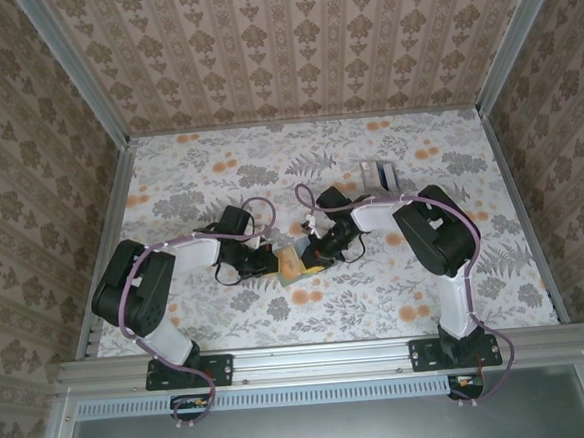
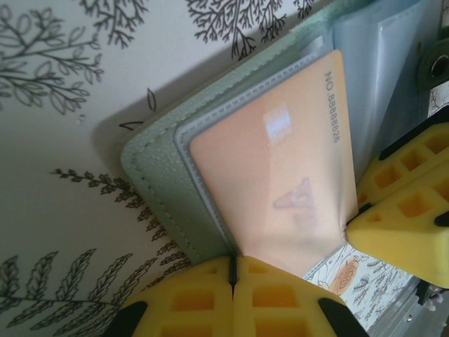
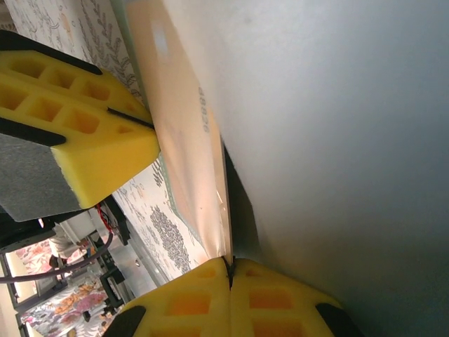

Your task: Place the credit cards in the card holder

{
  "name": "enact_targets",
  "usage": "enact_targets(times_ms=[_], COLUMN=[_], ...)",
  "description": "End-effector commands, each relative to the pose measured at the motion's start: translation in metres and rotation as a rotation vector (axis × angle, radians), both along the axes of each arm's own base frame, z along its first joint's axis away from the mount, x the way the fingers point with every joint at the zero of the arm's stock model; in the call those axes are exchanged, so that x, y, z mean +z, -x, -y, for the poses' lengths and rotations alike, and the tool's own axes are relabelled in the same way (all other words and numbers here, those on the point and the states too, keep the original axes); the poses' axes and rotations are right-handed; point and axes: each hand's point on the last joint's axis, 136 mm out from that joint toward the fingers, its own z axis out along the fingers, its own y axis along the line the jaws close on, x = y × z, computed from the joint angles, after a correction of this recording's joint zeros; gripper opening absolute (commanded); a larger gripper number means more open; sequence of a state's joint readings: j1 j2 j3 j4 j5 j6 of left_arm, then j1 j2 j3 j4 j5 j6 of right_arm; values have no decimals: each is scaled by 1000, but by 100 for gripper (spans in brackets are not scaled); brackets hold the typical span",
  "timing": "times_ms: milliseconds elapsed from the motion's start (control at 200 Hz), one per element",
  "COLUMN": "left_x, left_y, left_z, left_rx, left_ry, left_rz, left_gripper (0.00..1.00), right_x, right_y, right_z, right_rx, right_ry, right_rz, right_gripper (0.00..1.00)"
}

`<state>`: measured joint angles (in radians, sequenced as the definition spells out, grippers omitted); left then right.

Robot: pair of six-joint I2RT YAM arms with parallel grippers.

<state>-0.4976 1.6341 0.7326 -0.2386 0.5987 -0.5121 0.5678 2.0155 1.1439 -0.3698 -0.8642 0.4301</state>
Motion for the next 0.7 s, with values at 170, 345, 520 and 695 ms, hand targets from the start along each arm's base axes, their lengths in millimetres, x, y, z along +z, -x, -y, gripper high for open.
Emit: enact_targets(times_ms=[170,345,520,695], left_x=[-17,-15,-15,-14], left_y=[10,13,14,15], left_z=[-19,-21,-21,-21], left_rx=[31,29,25,26], left_ry=[-92,-94,-88,-81], left_rz=[-37,-30,-32,-23], left_gripper=[0,0,0,0], right_x=[9,27,35,32], right_y=[0,-7,-23,-27], right_z=[2,10,21,18], right_rx=[-11,-25,-81,-73], right_ry=[34,45,114,131], right_rz=[51,113,235,241], right_gripper=[19,29,37,40])
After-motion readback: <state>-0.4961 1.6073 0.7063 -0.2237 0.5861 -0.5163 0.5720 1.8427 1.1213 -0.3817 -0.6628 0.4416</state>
